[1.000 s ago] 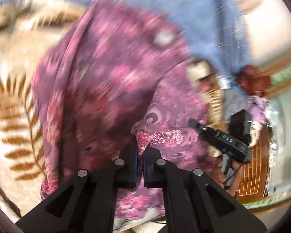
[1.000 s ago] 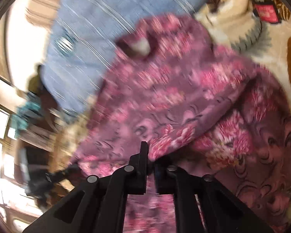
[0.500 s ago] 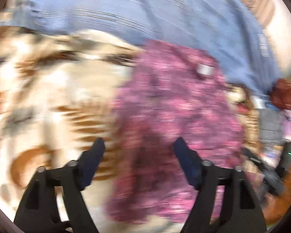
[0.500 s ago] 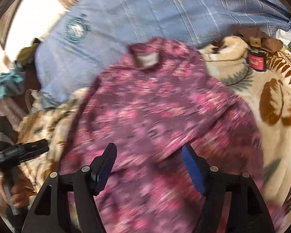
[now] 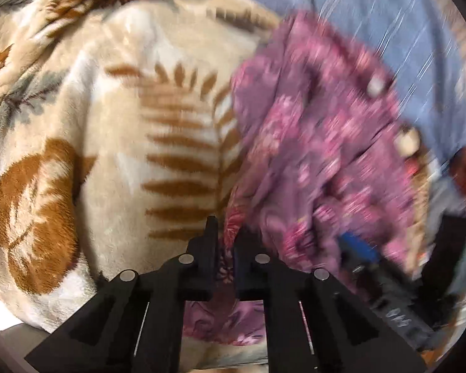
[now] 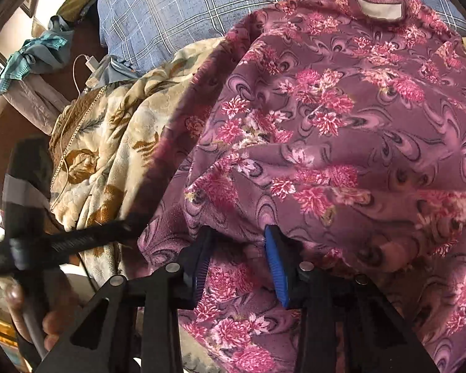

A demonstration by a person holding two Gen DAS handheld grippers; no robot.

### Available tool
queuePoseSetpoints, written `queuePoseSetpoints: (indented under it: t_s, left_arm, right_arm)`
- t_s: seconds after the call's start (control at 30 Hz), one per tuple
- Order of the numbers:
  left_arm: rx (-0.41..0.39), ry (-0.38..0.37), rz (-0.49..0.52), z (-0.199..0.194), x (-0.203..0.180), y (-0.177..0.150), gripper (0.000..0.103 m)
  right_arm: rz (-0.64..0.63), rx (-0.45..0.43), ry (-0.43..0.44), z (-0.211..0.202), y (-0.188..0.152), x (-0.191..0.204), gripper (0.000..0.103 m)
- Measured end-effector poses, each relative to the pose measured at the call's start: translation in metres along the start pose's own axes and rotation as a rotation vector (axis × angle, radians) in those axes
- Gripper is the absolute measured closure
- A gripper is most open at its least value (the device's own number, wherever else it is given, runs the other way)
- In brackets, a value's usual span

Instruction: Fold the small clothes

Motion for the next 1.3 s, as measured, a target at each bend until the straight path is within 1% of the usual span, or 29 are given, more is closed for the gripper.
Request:
queuePoseSetpoints:
  t_s: [0.03,0.07,0.1,0.13,0.17,0.23,0.27,0.37,0.47,0.5,0.53,0.6,0.67,0.73,0.8,0.83,0.87,0.9,0.93,0.97,1.03,1.07,1.1,1.13,1.17,1.2,1.23,1.27,1.3]
  left_arm:
    - [-0.038,-0.087,-0.029,-0.016,-0.003,0.006,0.099]
    - [-0.066,-0.154,-0.049,-0.028,-0.005,0.011,0.099]
    - [-0.098,-0.212,-0.065,-0.041,-0.007,0.016,0.099]
    - [-0.125,-0.244,-0.068,-0.052,-0.008,0.020,0.099]
    - [-0.143,-0.272,-0.061,-0.061,-0.011,0.021,0.099]
    - [-0.148,-0.345,-0.054,-0.070,-0.019,0.020,0.100]
    - [-0.143,-0.375,-0.022,-0.073,-0.028,0.018,0.100]
    - [-0.161,-0.384,0.094,-0.081,-0.057,0.013,0.100]
    - [-0.183,-0.392,0.233,-0.088,-0.095,-0.001,0.100]
    - [-0.174,-0.387,0.267,-0.087,-0.108,-0.007,0.100]
    - [-0.149,-0.385,0.294,-0.081,-0.122,-0.014,0.100]
    - [-0.101,-0.407,0.310,-0.067,-0.142,-0.024,0.099]
    - [-0.022,-0.451,0.300,-0.048,-0.153,-0.040,0.098]
    - [0.020,-0.481,0.323,-0.045,-0.158,-0.047,0.098]
    - [-0.023,-0.459,0.329,-0.053,-0.152,-0.042,0.097]
    - [-0.040,-0.452,0.327,-0.058,-0.147,-0.038,0.091]
    - [-0.053,-0.446,0.304,-0.061,-0.138,-0.032,0.080]
    - [-0.061,-0.435,0.283,-0.061,-0.131,-0.028,0.074]
    - [-0.074,-0.405,0.248,-0.061,-0.119,-0.021,0.062]
    - [-0.095,-0.350,0.196,-0.056,-0.102,-0.011,0.060]
    - [-0.098,-0.278,0.142,-0.046,-0.083,-0.002,0.060]
    - [-0.096,-0.229,0.103,-0.038,-0.070,0.003,0.060]
    - [-0.093,-0.209,0.083,-0.032,-0.066,0.005,0.060]
    - [-0.080,-0.192,0.049,-0.025,-0.057,0.005,0.060]
    - [-0.063,-0.189,0.026,-0.019,-0.052,0.004,0.060]
    - [-0.038,-0.194,0.013,-0.012,-0.051,0.003,0.060]
    - [-0.013,-0.203,0.002,-0.006,-0.050,0.001,0.060]
    - [-0.009,-0.205,-0.006,-0.004,-0.049,-0.001,0.060]
    - [-0.010,-0.201,-0.005,-0.003,-0.048,-0.001,0.060]
  right_arm:
    - [0.002,-0.008,0.015,-0.006,0.001,0.004,0.064]
    - [0.014,-0.034,0.052,-0.018,0.005,0.009,0.062]
    - [0.020,-0.051,0.075,-0.026,0.005,0.012,0.054]
    - [0.028,-0.071,0.109,-0.037,0.009,0.017,0.044]
    - [0.023,-0.091,0.130,-0.047,0.013,0.022,0.041]
    - [-0.009,-0.119,0.159,-0.059,0.020,0.034,0.029]
    - [-0.026,-0.124,0.185,-0.066,0.025,0.041,0.028]
    - [-0.024,-0.124,0.234,-0.072,0.041,0.049,0.027]
    - [0.020,-0.144,0.255,-0.080,0.051,0.040,0.027]
    - [0.032,-0.154,0.261,-0.084,0.053,0.036,0.027]
    - [0.049,-0.170,0.263,-0.088,0.055,0.028,0.027]
    - [0.097,-0.202,0.246,-0.095,0.056,0.006,0.027]
    - [0.152,-0.219,0.219,-0.098,0.053,-0.021,0.026]
    - [0.208,-0.221,0.213,-0.097,0.046,-0.043,0.025]
    - [0.243,-0.208,0.216,-0.093,0.037,-0.058,0.025]
    - [0.256,-0.200,0.225,-0.090,0.031,-0.063,0.025]
    - [0.257,-0.192,0.239,-0.087,0.028,-0.063,0.025]
    - [0.252,-0.174,0.257,-0.083,0.023,-0.060,0.025]
    - [0.248,-0.164,0.263,-0.080,0.020,-0.058,0.025]
    - [0.236,-0.147,0.276,-0.074,0.015,-0.052,0.025]
    - [0.175,-0.091,0.294,-0.060,0.004,-0.033,0.026]
    - [0.151,-0.073,0.293,-0.054,-0.001,-0.025,0.026]
    - [0.129,-0.050,0.287,-0.047,-0.007,-0.018,0.028]
    - [0.110,-0.020,0.262,-0.038,-0.014,-0.013,0.029]
    - [0.102,0.009,0.210,-0.025,-0.022,-0.013,0.029]
    - [0.108,0.019,0.176,-0.017,-0.025,-0.016,0.035]
    - [0.117,0.023,0.165,-0.010,-0.028,-0.017,0.044]
    - [0.119,0.044,0.178,0.000,-0.032,-0.013,0.049]
    - [0.116,0.060,0.184,0.005,-0.036,-0.010,0.061]
Point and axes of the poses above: each gripper's, at about its wrist camera, not at the fingertips, and z roughly the way its jaws point, x to its left, y to its top, the point moved 10 cm from there along z, roughly the way its jaws point, and after that the axes turned 2 degrees about x, right-handed, at the moved point
